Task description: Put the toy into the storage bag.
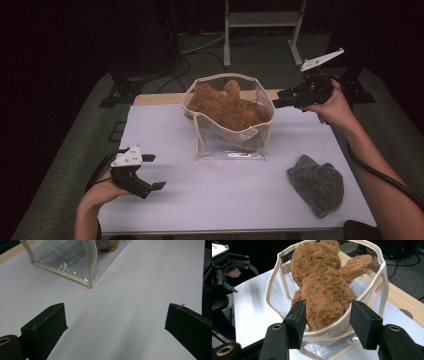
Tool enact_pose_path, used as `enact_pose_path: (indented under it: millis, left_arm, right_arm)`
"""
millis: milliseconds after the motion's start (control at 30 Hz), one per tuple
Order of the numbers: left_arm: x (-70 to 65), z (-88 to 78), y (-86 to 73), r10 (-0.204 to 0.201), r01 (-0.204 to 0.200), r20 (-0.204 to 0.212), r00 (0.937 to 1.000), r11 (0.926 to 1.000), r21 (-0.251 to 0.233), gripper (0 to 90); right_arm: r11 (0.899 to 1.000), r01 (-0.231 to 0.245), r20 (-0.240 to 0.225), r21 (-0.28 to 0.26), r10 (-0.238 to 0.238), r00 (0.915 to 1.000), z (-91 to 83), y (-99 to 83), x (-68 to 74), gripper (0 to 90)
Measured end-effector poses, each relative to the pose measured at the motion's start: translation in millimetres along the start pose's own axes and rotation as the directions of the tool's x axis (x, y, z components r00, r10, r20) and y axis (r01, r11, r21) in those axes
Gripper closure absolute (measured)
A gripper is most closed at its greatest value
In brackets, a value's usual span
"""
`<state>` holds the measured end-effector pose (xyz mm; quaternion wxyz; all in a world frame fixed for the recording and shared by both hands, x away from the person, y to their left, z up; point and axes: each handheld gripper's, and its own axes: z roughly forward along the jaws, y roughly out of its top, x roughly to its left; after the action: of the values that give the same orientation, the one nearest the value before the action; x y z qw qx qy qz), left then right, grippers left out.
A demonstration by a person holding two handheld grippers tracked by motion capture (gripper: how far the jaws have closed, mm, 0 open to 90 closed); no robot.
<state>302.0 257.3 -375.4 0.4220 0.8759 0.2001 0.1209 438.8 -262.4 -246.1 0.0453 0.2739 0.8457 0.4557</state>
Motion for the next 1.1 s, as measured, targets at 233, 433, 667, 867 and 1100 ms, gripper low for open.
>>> enact_pose_path:
  millis: [233,433,667,867,1100]
  left_arm:
    - [0.3,-0.2,-0.5,-0.003,0.003,0.000,1.0000,1.0000,0.000,2.9]
    - [-0.1,-0.3,-0.1,-0.002,0.002,0.000,1.0000,1.0000,-0.004,2.9]
    - [-0.1,-0.2,-0.4,-0.006,0.006,0.001,1.0000,1.0000,-0.004,2.9]
    - [-0.3,0.6,-0.3,-0.004,0.004,0.002,1.0000,1.0000,0.000,2.9]
    - [-0.4,0.2,-0.3,-0.005,0.005,0.000,1.0000,1.0000,-0.001,2.9]
  right_arm:
    - [1.000,-0.017,0.011,-0.006,0.018,0.9998,-8.7,-14.8,-2.5,44.3]
    - [0.999,-0.042,0.013,-0.013,0.042,0.9990,-13.6,-29.5,-4.3,43.2]
    - [0.998,-0.065,0.013,-0.018,0.066,0.9978,-16.7,-48.2,-6.3,42.1]
    - [0.996,-0.092,0.013,-0.022,0.092,0.9956,-17.3,-63.9,-8.4,40.1]
    - [0.993,-0.114,0.015,-0.013,0.115,0.9933,-14.8,-83.7,-9.7,38.4]
